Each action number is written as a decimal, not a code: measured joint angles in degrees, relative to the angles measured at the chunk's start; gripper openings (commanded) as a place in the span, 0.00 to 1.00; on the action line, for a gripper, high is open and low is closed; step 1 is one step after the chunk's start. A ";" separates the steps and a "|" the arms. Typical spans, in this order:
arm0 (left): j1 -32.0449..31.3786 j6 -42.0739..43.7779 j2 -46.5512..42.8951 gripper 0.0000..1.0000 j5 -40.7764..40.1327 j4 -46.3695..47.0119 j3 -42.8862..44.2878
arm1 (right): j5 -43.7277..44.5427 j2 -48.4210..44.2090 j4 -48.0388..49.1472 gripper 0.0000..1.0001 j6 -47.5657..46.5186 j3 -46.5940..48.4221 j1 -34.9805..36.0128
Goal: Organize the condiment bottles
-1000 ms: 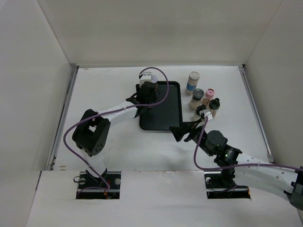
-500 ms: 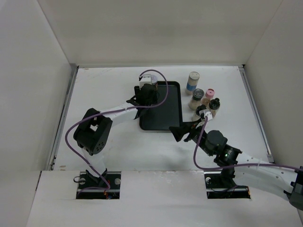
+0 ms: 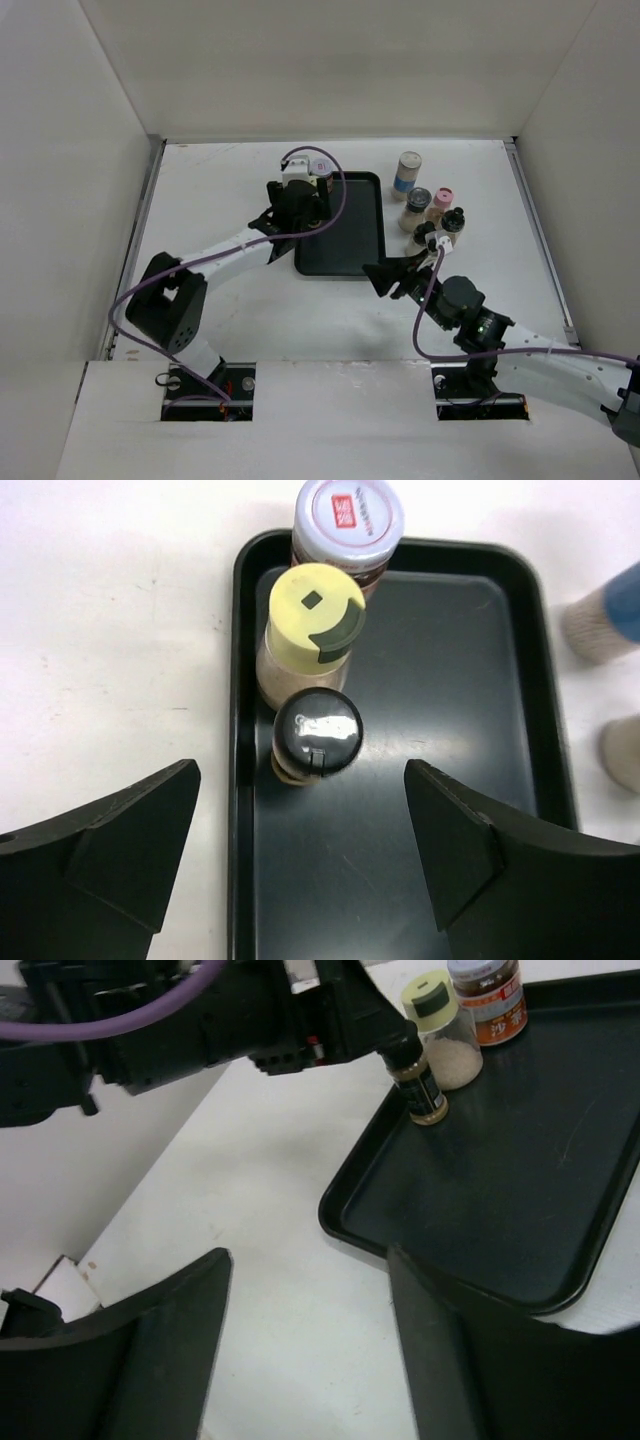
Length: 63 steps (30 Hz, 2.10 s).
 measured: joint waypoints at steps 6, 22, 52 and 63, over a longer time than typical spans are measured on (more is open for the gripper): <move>-0.02 0.55 -15.91 0.84 0.11 3.61 -8.87 | 0.59 2.38 -1.46 0.26 0.35 1.62 -1.36; 7.37 -12.44 -35.28 0.86 -5.01 20.55 -46.18 | 12.66 21.66 -21.77 0.70 -1.84 30.23 -17.51; 9.16 -17.51 -31.32 0.87 -1.36 31.04 -48.96 | 2.82 72.39 -31.82 0.43 -14.29 73.22 -38.21; 10.16 -17.99 -31.67 0.87 -1.18 31.23 -48.96 | 2.89 63.04 -30.77 0.43 -15.65 68.78 -35.12</move>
